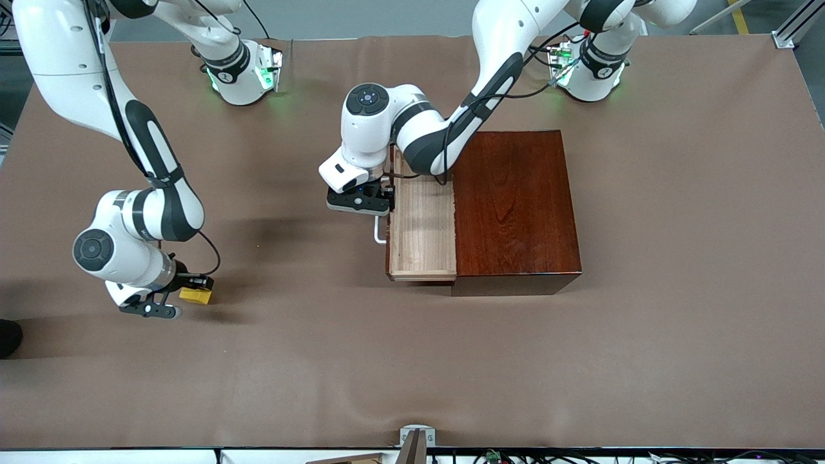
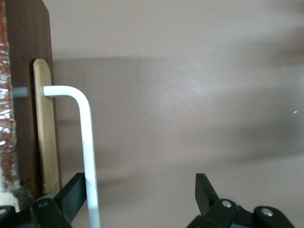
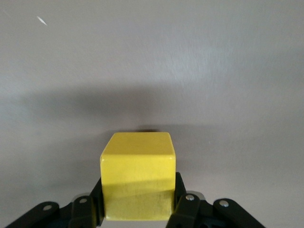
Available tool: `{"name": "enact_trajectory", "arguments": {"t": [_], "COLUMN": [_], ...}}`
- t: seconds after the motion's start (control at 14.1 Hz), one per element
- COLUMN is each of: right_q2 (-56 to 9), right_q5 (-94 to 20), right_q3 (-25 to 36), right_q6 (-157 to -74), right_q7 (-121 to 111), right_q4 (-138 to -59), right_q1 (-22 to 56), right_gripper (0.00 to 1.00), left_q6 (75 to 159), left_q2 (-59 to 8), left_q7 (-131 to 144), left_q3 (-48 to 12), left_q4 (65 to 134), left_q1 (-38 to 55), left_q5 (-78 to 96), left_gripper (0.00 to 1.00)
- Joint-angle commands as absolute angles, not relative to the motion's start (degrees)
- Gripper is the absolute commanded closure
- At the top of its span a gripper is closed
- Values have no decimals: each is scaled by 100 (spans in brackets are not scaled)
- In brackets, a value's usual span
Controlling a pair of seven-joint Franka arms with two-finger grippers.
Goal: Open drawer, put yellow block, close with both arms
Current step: 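Lift the yellow cube with the right gripper while the left gripper withdraws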
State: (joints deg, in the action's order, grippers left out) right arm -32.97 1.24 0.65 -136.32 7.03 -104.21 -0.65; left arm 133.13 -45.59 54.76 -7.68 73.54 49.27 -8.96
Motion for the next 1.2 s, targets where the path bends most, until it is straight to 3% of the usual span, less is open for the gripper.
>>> {"name": "enact_trajectory", "arguments": {"t": [0.0, 0.42, 1.13], "right_q2": [-3059, -2813, -2382], "right_q5": [220, 237, 202], "right_q3": [62, 26, 9], "right_q6": [-13544, -13395, -12973], "right_q7": [633, 212, -1263], "right_q4": [-10389, -10354, -10301], "right_q1": [-26, 105, 475], "right_gripper": [100, 100, 100], "left_q6": [13509, 13317, 9452], "left_q2": [-4667, -4404, -1962], "left_q7": [5467, 5528, 4864], "left_q3": [-809, -809, -773], "left_q4": [7128, 7110, 7303], "left_q1": [4957, 4790, 3131], "left_q5": [-773, -765, -756], "left_gripper": [0, 0, 0]}}
